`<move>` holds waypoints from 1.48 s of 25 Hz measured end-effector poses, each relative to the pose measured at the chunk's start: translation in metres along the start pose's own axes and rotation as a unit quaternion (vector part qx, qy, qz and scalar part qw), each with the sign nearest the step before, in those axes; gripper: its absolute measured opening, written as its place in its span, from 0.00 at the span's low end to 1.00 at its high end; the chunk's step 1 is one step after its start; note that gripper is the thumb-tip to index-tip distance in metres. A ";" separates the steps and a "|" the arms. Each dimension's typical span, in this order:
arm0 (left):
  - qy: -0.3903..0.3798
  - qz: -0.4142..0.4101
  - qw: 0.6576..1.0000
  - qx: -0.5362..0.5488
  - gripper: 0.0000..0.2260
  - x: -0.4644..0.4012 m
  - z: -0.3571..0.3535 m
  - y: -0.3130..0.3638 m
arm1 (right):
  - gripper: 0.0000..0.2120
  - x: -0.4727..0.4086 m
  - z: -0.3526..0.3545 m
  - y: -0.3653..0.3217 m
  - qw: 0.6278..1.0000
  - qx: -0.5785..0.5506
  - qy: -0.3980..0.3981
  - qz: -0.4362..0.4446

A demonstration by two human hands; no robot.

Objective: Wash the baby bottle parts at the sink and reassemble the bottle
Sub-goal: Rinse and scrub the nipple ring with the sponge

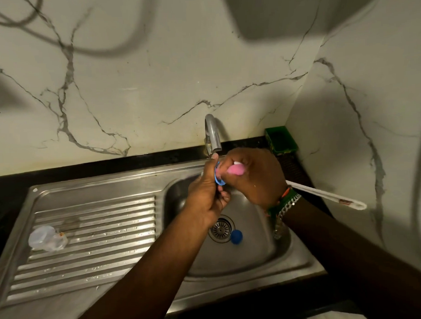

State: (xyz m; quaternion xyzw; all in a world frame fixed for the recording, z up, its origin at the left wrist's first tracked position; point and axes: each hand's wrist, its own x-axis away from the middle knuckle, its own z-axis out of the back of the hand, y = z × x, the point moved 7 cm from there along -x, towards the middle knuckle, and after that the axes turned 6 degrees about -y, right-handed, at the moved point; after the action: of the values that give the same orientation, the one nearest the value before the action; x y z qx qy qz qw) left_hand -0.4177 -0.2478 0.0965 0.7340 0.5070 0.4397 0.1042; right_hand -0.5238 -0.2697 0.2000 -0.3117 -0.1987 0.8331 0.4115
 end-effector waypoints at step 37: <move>0.064 0.149 0.982 0.093 0.23 -0.150 0.049 -0.066 | 0.25 0.134 -0.031 0.289 0.887 0.222 0.015 -0.405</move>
State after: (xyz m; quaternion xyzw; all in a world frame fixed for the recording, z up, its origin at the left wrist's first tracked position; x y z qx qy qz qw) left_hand -0.4385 -0.3283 -0.0527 0.7778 0.4369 0.4473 -0.0642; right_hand -0.7275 -0.3271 -0.0394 -0.1170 -0.1114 0.6116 0.7745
